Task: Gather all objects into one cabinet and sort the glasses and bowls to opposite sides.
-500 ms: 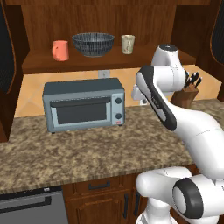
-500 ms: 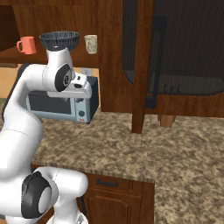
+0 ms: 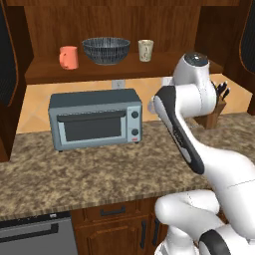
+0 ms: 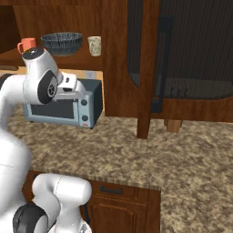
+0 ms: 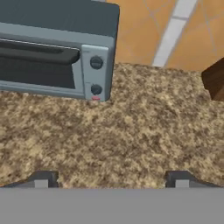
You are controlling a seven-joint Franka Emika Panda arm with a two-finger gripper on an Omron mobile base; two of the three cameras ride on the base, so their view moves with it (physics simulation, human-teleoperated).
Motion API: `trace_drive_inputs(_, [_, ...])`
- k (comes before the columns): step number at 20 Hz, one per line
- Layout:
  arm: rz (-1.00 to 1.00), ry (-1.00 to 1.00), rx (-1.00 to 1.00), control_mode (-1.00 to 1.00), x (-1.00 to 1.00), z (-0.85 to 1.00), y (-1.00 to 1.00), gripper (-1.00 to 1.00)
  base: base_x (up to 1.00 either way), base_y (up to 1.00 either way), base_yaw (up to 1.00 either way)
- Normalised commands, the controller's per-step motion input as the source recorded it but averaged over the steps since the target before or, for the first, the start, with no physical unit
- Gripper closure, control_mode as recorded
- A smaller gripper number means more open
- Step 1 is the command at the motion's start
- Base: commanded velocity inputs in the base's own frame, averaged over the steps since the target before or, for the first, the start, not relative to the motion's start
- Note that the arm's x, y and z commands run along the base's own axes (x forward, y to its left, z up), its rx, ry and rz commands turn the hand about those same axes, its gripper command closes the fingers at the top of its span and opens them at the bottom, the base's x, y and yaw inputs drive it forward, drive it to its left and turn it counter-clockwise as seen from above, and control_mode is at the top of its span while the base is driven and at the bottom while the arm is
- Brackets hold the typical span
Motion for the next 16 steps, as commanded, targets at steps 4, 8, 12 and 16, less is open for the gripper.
trace_drive_inputs(4, [0.0, -0.59, -0.02, -1.0, -0.88, 0.16, 0.12, -1.0, 0.0, 0.0, 0.0])
trace_drive_inputs(8, [0.0, -0.59, -0.03, -1.0, -0.77, 0.39, 0.04, -1.0, 0.0, 0.0, 0.0])
trace_drive_inputs(12, [0.03, -0.22, 0.03, -1.0, -0.29, 0.7, 0.0, -1.0, 0.0, 0.0, 0.0])
trace_drive_inputs(16, [0.12, 0.05, 0.17, -1.0, -0.18, 0.89, 0.0, -1.0, 0.0, 0.0, 0.0])
